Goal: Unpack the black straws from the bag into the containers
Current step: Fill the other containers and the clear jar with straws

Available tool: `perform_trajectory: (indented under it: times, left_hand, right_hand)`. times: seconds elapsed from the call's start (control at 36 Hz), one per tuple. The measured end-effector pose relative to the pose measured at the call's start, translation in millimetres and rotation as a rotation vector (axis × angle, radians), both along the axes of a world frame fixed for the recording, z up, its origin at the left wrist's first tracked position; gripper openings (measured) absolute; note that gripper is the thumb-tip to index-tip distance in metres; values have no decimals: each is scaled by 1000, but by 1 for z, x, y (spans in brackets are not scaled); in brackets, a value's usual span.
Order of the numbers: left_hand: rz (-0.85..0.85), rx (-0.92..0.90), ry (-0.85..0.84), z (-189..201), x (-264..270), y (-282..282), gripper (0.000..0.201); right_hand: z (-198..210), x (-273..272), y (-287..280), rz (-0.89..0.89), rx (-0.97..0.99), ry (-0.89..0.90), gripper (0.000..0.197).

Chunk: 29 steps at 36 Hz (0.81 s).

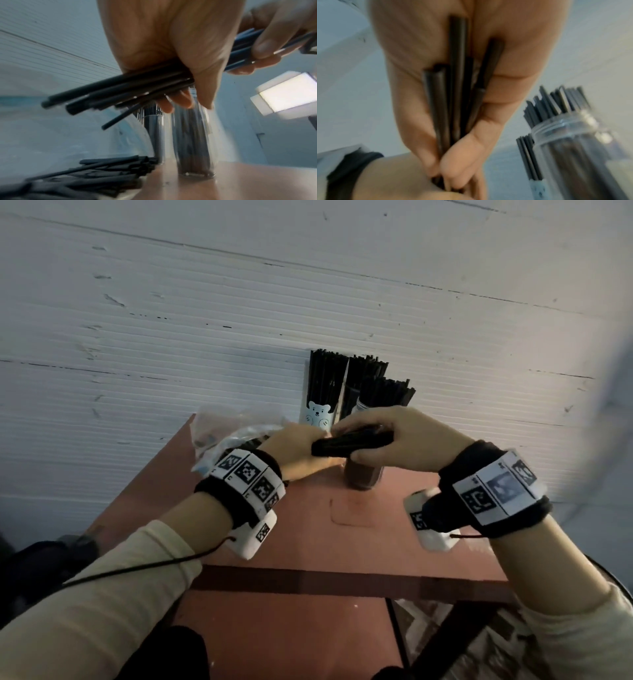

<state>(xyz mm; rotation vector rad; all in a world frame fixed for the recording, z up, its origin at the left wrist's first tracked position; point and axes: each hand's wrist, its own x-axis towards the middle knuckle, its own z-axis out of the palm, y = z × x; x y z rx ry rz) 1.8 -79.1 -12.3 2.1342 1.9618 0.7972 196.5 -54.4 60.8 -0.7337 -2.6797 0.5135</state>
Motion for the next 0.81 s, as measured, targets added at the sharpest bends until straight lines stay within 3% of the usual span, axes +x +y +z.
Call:
perform_trajectory:
  times: [0.08,0.19,0.33,0.39,0.47,0.61,0.72,0.81]
  left_hand:
    - [-6,62,-295,0,9,1,32]
    - [-16,76,-468,2,24,5,36]
    - [-149,-26,-718,-9,35,20,22]
    - [-155,-100,-727,-15,36,22,20]
    - [-123,-219,-654,-22,33,24,35]
    - [-77,-203,-637,-25,34,22,42]
    - [-86,-153,-629,-18,37,21,31]
    - [-103,-144,-642,-16,37,22,35]
  right_hand:
    - [11,12,3,-49,111,211,35]
    - [18,9,2,-26,185,537,35]
    - [7,-11,7,31,347,458,34]
    - [-3,-16,11,31,363,356,33]
    - [-16,-20,13,32,342,252,36]
    - [-24,-21,15,33,305,316,46]
    - [-23,-24,18,29,287,366,57]
    - [-23,-26,19,24,293,385,51]
